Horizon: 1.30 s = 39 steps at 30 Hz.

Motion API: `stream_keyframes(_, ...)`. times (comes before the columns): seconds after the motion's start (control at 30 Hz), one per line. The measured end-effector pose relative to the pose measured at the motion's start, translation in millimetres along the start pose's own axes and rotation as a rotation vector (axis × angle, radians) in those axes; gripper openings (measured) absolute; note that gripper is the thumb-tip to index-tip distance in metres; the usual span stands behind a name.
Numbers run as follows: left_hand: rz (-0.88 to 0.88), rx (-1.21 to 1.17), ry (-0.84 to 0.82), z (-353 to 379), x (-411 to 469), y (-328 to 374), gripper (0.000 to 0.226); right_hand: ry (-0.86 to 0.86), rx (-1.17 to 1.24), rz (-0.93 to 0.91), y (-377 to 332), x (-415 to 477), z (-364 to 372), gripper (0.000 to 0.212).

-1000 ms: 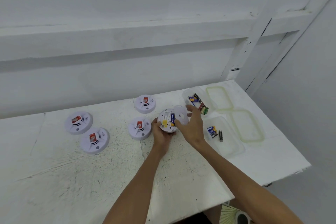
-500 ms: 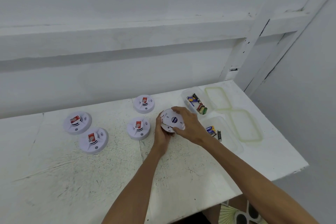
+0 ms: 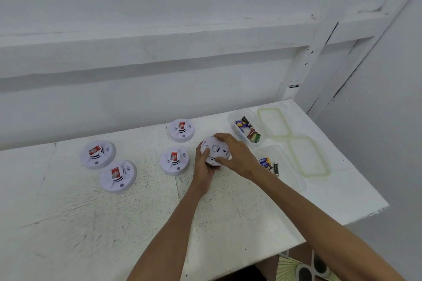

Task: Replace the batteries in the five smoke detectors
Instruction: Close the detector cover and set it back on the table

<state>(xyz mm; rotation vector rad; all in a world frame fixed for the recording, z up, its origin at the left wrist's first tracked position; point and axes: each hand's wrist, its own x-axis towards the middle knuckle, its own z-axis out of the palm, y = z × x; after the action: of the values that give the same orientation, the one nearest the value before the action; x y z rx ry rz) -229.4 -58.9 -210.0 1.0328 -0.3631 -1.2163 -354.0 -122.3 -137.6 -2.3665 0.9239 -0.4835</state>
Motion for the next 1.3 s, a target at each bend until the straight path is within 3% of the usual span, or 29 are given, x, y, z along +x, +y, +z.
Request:
stream_keyframes(0.23, 0.039, 0.066, 0.029, 1, -2, -4, 0.037, 0.060, 0.107, 0.065, 3, -3, -2, 0.078)
stream_keyframes(0.5, 0.038, 0.050, 0.029, 0, -1, -4, 0.049, 0.032, 0.087, 0.034, 6, -4, -5, 0.078)
stream_keyframes(0.83, 0.029, 0.066, 0.036, 1, -2, -2, 0.040, 0.121, -0.103, -0.061, 10, -9, 5, 0.061)
stream_keyframes(0.93, 0.044, 0.098, 0.023, 1, -1, -3, 0.047, 0.245, -0.029, 0.088, 10, -11, 18, 0.053)
stream_keyframes(1.03, 0.034, 0.110, 0.030, 0, -1, -2, 0.048, 0.337, 0.250, 0.287, 2, -12, 30, 0.041)
stream_keyframes(1.17, 0.032, 0.101, 0.016, 0, 0, -1, 0.043, 0.299, 0.631, 0.644, -1, -6, 37, 0.036)
stream_keyframes(1.3, 0.014, 0.088, 0.014, 0, -1, 2, 0.044, 0.275, 0.875, 0.816, 6, 7, 39, 0.036)
